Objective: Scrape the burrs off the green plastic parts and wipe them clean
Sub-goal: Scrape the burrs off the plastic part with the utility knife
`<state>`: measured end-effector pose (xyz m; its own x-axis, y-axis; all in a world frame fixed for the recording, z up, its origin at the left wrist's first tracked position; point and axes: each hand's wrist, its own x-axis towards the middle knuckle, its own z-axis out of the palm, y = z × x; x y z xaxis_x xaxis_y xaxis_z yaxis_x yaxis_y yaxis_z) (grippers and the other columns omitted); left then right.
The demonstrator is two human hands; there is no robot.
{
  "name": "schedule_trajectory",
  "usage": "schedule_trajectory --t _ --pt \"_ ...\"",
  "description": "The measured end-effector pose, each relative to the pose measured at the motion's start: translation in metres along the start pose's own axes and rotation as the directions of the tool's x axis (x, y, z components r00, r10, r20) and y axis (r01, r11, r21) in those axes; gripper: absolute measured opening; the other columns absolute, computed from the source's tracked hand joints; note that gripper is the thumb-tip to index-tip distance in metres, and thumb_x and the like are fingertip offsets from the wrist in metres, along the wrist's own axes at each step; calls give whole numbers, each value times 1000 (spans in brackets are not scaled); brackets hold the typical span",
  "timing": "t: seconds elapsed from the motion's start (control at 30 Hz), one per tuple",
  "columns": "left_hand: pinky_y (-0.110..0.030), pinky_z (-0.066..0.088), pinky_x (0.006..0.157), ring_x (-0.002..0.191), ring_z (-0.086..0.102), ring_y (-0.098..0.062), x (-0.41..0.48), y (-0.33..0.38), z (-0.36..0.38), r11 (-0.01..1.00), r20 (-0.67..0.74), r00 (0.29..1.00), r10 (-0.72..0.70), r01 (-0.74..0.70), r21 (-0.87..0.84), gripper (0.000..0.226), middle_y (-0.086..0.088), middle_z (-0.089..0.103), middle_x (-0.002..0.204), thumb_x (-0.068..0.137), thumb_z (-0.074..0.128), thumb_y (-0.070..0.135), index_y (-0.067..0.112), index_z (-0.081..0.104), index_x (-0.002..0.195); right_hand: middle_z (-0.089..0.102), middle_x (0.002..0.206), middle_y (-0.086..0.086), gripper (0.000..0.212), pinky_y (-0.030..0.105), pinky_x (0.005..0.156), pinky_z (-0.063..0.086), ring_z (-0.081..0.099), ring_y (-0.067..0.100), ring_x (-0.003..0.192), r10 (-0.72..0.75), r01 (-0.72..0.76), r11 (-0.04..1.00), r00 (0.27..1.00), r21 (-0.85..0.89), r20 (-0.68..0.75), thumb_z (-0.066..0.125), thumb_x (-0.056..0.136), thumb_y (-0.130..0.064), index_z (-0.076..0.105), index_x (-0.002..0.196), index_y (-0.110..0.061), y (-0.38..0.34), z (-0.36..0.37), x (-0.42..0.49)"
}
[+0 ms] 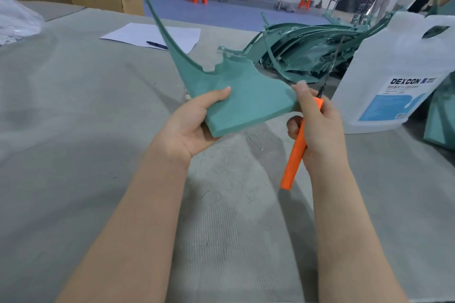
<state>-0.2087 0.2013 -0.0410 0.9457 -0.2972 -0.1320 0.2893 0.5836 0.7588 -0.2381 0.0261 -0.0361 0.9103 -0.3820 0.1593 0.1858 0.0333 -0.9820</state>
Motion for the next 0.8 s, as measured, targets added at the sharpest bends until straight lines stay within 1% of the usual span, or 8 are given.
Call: schedule_trajectory --t 0.07,0.1,0.17,0.23,0.33,0.47,0.7,0.8 --pt "-34 61 63 82 72 -20 1 2 3 988 -80 996 37 -48 -143 12 -5 75 92 89 60 9 10 67 98 60 71 -9 37 28 55 43 48 11 52 -124 107 980 988 -169 -92 45 93 -59 58 90 -24 3 2 0" --pt "-31 60 56 80 71 -21 1 4 4 969 -122 992 29 -58 -241 8 -7 74 86 89 60 8 7 66 93 60 74 -7 40 34 62 45 52 14 59 -186 152 957 975 -248 -119 39 92 -63 56 87 -28 5 3 0" --pt "-23 55 48 81 66 -24 1 7 5 914 -154 988 -14 -50 -403 6 -10 70 82 89 59 6 3 64 88 59 73 -3 43 38 68 45 56 20 69 -287 225 895 952 -385 -109 35 94 -61 55 84 -25 9 6 -1" --pt "-21 52 43 87 62 -25 0 6 5 878 -131 990 -57 -12 -479 8 -12 67 86 90 58 6 1 63 87 56 67 -4 39 36 63 41 56 21 68 -334 263 833 940 -486 -63 39 96 -55 52 77 -23 15 9 -2" --pt "-20 49 39 88 61 -26 0 3 7 864 -99 991 -90 29 -503 9 -14 65 87 91 56 5 -1 62 89 50 56 -20 33 26 56 32 46 3 56 -368 293 801 929 -522 -44 44 97 -51 40 68 -34 18 13 -2" --pt "-21 50 40 75 65 -29 -2 1 11 852 -51 992 -116 73 -519 10 -17 67 83 91 56 3 -4 61 89 47 56 -30 35 18 51 27 43 -3 55 -423 335 772 905 -540 -44 45 98 -46 34 66 -37 19 17 -2" --pt "-21 53 43 75 65 -30 -3 0 11 827 15 991 -132 118 -550 37 -14 60 120 93 51 4 1 54 130 45 55 -28 37 22 51 24 42 0 55 -435 353 758 900 -549 -20 45 99 -46 32 65 -36 20 19 -4" --pt "-19 54 46 79 64 -28 -3 0 10 820 31 992 -120 117 -560 44 -11 55 134 94 50 4 3 49 137 44 54 -25 35 28 53 24 40 3 53 -424 367 760 905 -536 19 45 98 -47 35 67 -34 21 21 -6"
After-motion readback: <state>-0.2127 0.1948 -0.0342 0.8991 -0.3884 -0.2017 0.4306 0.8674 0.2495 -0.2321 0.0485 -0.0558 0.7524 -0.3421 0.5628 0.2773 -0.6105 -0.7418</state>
